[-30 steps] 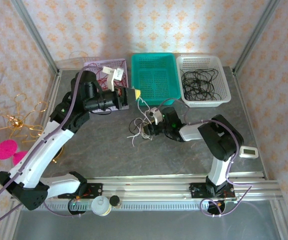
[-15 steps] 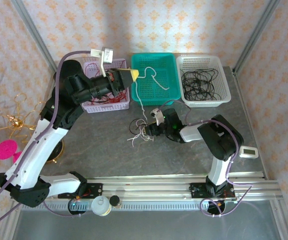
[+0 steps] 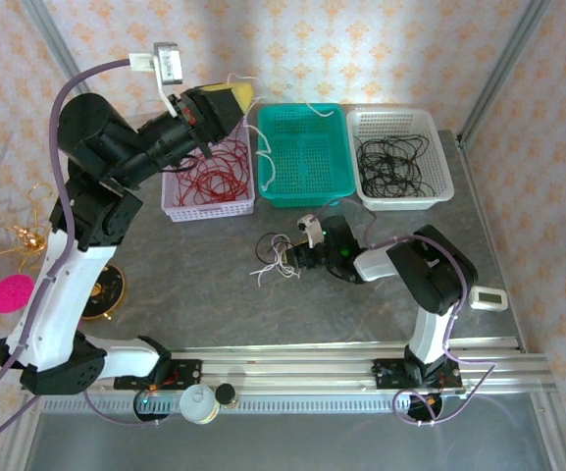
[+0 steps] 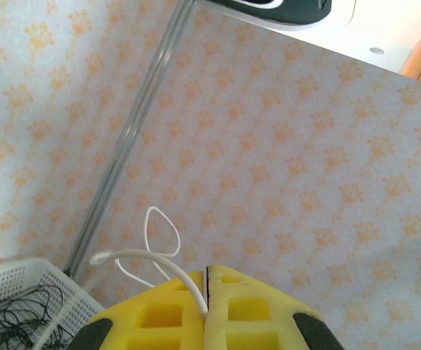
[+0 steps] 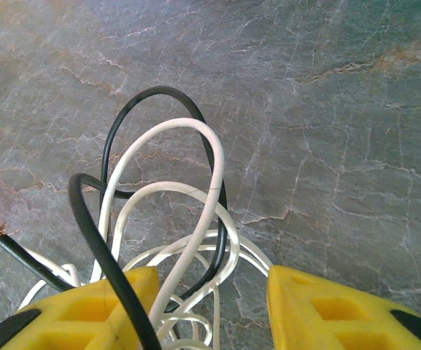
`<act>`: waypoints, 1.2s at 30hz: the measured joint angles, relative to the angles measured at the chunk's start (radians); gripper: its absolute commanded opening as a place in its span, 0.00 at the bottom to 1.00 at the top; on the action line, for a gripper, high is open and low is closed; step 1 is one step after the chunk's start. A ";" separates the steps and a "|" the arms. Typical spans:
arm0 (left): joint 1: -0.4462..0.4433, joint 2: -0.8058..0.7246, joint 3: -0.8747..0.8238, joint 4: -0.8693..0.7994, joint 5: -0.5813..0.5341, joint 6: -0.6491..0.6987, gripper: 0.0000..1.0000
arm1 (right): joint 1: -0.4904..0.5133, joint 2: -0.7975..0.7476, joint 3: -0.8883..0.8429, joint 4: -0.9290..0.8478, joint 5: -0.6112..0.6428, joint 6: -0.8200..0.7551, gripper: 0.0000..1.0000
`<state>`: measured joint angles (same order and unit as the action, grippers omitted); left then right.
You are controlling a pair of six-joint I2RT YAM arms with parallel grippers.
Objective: Untangle the cables
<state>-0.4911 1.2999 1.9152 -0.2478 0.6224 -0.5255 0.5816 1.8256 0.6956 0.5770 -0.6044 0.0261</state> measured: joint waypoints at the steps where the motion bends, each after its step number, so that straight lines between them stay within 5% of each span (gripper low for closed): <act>1: 0.000 0.007 0.001 0.006 -0.003 0.002 0.00 | 0.000 -0.003 0.000 -0.003 0.001 0.000 0.47; 10: 0.000 0.055 -0.016 0.020 -0.003 0.003 0.00 | -0.015 -0.153 0.011 -0.106 0.028 -0.025 0.54; 23: 0.000 0.048 -0.110 0.051 -0.002 0.003 0.00 | -0.069 -0.398 0.047 -0.121 -0.089 -0.054 0.56; 36: 0.001 0.034 -0.183 0.057 -0.003 0.003 0.00 | -0.113 -0.493 0.113 -0.105 -0.215 0.188 0.60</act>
<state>-0.4900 1.3334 1.7325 -0.1909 0.6197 -0.5220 0.4686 1.3327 0.8082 0.4725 -0.8196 0.2138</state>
